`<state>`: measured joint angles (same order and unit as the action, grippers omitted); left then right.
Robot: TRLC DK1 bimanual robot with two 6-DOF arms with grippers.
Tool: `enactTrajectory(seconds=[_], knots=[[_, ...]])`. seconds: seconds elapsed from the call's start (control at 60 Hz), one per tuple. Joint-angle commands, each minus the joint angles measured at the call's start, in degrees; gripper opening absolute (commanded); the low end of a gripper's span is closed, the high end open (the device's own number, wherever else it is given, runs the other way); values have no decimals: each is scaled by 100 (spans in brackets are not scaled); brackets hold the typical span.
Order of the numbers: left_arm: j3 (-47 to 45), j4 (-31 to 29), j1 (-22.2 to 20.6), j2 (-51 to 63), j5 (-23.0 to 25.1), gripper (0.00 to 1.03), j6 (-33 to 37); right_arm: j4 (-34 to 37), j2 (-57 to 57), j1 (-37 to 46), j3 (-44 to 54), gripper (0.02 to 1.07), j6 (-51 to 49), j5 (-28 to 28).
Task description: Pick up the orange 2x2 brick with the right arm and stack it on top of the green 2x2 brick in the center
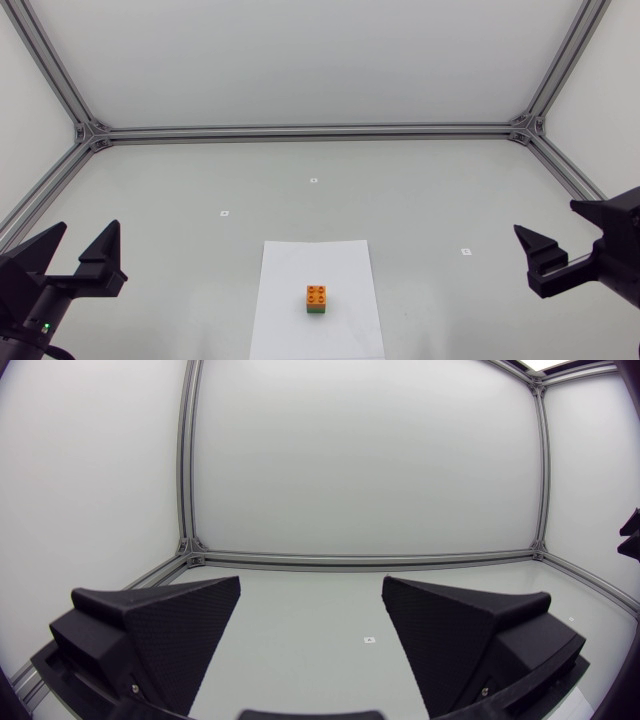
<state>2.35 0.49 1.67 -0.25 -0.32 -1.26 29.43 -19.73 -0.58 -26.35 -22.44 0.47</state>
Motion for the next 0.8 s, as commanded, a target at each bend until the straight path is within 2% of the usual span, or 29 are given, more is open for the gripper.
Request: enactTrajectory(seconds=[0.0,0.783], knots=[[-235,-84,17,-45,23,99,73,-280,230,75,361,102,269,94],[-235,-84,17,-45,23,99,73,-2741,1840,59,2462,102,2094,-36]])
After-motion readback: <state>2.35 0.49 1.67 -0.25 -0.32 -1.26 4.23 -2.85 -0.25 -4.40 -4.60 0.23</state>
